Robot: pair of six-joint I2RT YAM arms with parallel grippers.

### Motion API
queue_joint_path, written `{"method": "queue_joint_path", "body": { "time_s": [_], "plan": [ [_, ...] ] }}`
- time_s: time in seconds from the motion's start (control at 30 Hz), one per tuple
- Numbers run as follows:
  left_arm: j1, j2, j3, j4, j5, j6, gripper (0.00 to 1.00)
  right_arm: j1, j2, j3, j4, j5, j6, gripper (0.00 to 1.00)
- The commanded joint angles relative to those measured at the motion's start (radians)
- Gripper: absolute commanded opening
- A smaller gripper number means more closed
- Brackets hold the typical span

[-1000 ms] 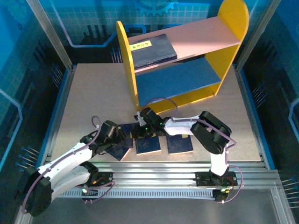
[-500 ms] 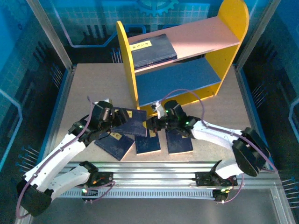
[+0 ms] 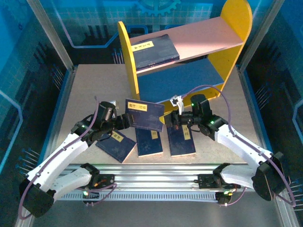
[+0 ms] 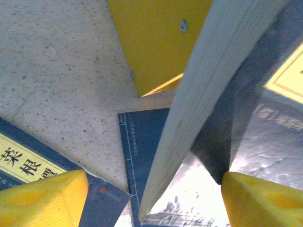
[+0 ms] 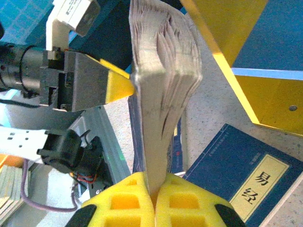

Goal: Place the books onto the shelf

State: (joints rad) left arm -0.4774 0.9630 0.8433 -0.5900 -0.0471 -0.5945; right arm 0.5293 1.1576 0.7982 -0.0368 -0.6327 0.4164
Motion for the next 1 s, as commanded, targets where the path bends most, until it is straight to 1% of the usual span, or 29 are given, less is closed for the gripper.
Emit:
{"method": "queue_joint_path", "body": {
  "time_s": [0.0, 0.13, 0.2, 0.33, 0.53, 0.67, 0.83, 0.97],
  "plan": [
    [0.008, -0.011, 0.019, 0.057, 0.120, 0.068, 0.76, -0.012, -0.004, -0.013, 0.022, -0.131, -0.028, 0.00],
    [0.010, -0.016, 0.007, 0.091, 0.179, 0.077, 0.76, -0.038, 0.025, -0.041, 0.135, -0.209, 0.037, 0.00],
    [0.011, -0.025, -0.009, 0.123, 0.225, 0.079, 0.77, -0.050, 0.044, -0.052, 0.189, -0.248, 0.070, 0.00],
    [0.013, -0.041, -0.026, 0.161, 0.286, 0.083, 0.77, -0.061, 0.068, -0.055, 0.234, -0.287, 0.093, 0.00],
    [0.020, -0.060, -0.031, 0.181, 0.343, 0.093, 0.78, -0.073, 0.083, -0.058, 0.258, -0.309, 0.108, 0.00],
    [0.031, -0.083, -0.046, 0.205, 0.379, 0.097, 0.78, -0.097, 0.083, -0.090, 0.384, -0.359, 0.177, 0.00],
    [0.043, -0.088, -0.048, 0.188, 0.387, 0.102, 0.80, -0.130, 0.099, -0.125, 0.518, -0.416, 0.259, 0.00],
    [0.048, -0.093, -0.053, 0.201, 0.417, 0.103, 0.81, -0.146, 0.124, -0.134, 0.591, -0.449, 0.308, 0.00]
  ]
}}
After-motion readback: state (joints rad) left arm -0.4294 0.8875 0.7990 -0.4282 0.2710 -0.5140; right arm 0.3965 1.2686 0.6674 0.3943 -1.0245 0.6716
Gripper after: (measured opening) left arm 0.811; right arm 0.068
